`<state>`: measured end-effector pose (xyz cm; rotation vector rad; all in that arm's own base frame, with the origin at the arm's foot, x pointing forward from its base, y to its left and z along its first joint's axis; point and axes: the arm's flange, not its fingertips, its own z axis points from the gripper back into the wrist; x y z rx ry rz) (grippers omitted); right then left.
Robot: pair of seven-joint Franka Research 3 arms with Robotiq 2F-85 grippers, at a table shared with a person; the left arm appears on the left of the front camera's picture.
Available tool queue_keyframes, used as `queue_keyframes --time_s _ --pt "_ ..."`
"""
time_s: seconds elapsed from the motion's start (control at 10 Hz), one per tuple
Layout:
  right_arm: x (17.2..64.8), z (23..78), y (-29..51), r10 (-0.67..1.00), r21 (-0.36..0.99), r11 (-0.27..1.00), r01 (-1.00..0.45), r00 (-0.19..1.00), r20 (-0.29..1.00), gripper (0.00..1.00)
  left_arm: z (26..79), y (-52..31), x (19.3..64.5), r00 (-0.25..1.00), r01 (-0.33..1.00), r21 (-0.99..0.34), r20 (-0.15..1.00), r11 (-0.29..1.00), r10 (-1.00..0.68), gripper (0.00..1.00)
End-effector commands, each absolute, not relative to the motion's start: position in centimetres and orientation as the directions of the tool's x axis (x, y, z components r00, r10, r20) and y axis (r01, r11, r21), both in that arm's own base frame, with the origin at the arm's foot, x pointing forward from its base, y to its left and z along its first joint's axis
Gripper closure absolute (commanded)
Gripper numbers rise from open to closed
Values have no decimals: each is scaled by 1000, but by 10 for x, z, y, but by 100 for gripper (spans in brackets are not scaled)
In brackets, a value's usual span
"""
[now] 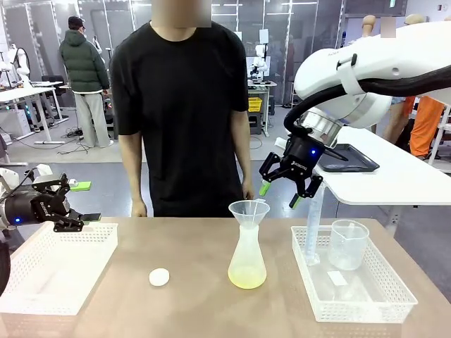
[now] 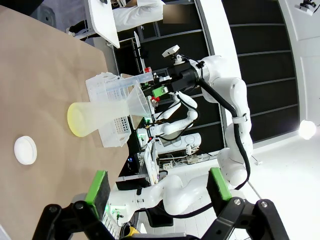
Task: Prepare the solutions needed for the experiment.
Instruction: Once the solution is in the Big flask , pick up the Plastic Funnel and place it back into the right Organizing basket.
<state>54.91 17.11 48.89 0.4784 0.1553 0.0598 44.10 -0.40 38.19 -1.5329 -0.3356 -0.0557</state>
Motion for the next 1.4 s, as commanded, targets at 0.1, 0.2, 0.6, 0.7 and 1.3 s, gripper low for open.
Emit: queue_keyframes --time_s 0.1,0.2,0.6,0.7,1.3 --pt "548 487 188 61 466 885 19 986 -157 7 383 -4 441 952 244 -968 249 51 176 0" --pt "547 484 190 55 465 885 28 985 -163 7 383 -4 441 952 244 -968 249 51 176 0" --pt "544 468 193 26 497 865 75 980 -195 7 383 -4 441 952 244 -968 249 51 176 0" --pt "543 463 193 17 500 862 85 980 -197 7 383 -4 441 952 244 -968 249 51 176 0" --pt "538 451 186 -31 535 834 135 980 -199 22 383 -4 441 952 244 -968 249 51 176 0"
